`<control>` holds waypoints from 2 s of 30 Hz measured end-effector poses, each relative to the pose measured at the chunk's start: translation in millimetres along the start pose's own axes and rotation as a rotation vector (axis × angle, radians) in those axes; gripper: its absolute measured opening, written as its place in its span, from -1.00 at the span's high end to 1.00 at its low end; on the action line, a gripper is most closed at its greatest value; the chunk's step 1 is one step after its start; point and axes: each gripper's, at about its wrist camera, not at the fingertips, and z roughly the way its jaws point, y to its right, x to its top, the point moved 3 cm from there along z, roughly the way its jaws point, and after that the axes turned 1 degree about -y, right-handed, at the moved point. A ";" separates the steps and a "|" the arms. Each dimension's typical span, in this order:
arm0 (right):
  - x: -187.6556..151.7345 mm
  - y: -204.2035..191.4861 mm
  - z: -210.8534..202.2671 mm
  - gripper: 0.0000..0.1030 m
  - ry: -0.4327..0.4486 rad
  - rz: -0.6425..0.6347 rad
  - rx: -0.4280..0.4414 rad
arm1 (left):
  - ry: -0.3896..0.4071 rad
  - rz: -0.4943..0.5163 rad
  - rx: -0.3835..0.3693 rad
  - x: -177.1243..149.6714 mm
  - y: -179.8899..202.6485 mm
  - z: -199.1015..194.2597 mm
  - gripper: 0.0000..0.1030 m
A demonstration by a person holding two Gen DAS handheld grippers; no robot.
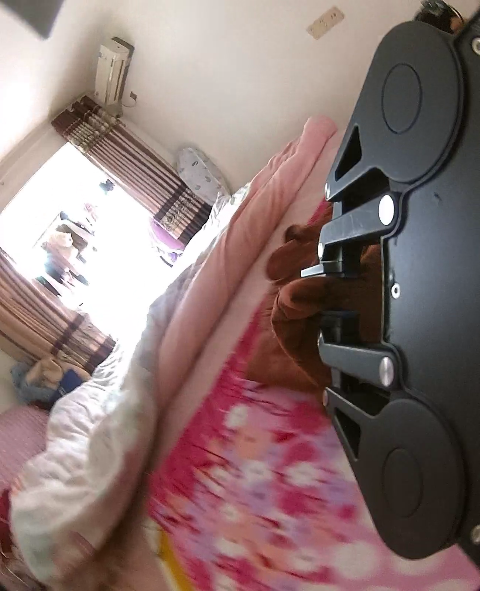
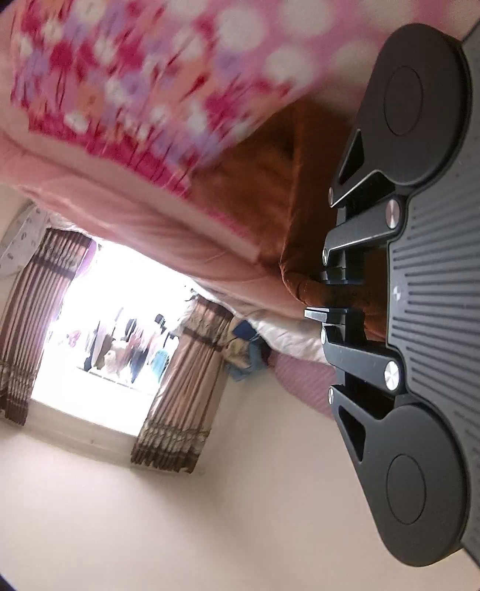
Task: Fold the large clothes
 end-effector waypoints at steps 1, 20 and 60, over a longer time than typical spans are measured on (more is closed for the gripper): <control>14.1 -2.9 16.5 0.78 0.002 0.000 -0.006 | -0.001 0.005 0.010 11.5 -0.3 15.6 0.77; 71.9 110.6 204.0 0.77 -0.046 0.121 -0.286 | -0.219 -0.205 0.032 44.2 -108.9 240.8 0.22; 40.9 25.4 190.5 -0.32 0.005 -0.540 -0.563 | -0.098 0.282 0.327 25.8 -55.8 188.9 -0.11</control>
